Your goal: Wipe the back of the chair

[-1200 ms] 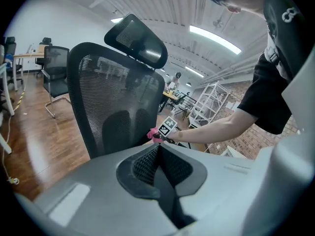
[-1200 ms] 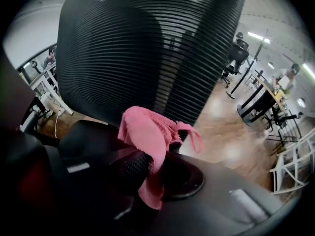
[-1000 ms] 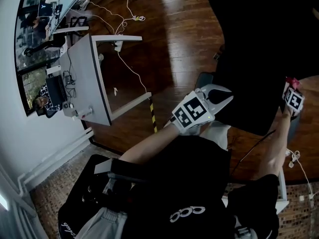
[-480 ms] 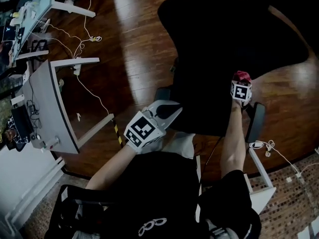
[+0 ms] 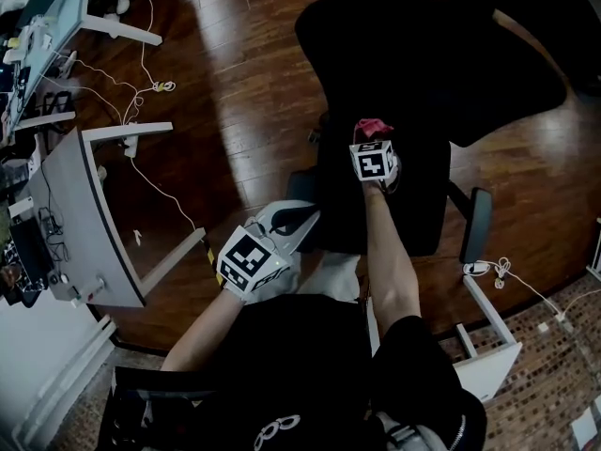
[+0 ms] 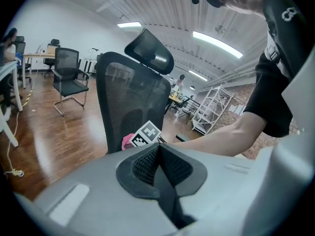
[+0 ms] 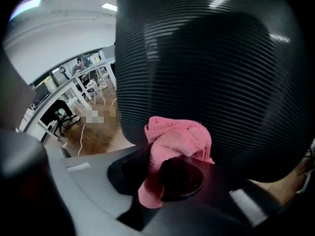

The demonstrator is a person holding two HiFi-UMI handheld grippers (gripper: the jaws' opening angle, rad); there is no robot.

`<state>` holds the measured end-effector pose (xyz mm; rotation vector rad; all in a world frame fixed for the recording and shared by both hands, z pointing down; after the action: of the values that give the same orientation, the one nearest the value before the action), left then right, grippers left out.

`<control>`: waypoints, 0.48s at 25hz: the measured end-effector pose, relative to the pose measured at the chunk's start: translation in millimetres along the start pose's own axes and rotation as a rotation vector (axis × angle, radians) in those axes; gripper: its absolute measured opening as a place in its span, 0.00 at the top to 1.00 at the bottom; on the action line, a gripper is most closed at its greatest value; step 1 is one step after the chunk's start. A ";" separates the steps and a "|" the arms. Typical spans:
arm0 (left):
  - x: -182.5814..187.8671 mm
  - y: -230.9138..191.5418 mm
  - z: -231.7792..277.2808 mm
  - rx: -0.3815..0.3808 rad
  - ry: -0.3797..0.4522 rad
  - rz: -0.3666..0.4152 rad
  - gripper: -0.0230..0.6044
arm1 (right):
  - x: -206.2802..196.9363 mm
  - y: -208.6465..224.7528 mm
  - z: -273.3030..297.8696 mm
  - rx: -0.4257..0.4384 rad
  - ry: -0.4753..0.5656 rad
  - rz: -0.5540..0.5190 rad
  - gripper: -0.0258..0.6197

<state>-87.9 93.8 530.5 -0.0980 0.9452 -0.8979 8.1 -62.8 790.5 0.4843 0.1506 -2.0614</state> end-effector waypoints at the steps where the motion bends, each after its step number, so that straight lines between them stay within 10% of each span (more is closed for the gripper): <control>1: -3.3 -0.9 -4.3 0.004 0.004 -0.003 0.98 | 6.2 -18.0 2.0 0.019 0.005 -0.024 0.88; 12: -20.8 -6.9 -41.3 0.056 0.040 -0.012 0.98 | 66.4 -101.8 -25.0 0.079 0.122 -0.181 0.88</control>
<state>-128.1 116.1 522.1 -0.0382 0.9574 -0.9394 -101.2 -55.9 732.2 0.6671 0.1925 -2.2210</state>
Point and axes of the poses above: the fingertips, and each gripper's own axes: z forward along the fingers, y to its right, x out of its top, the point moved 2 cm from there along -z, backward along the fingers, and after that the axes turned 8 degrees about -y, right-handed, at the moved point
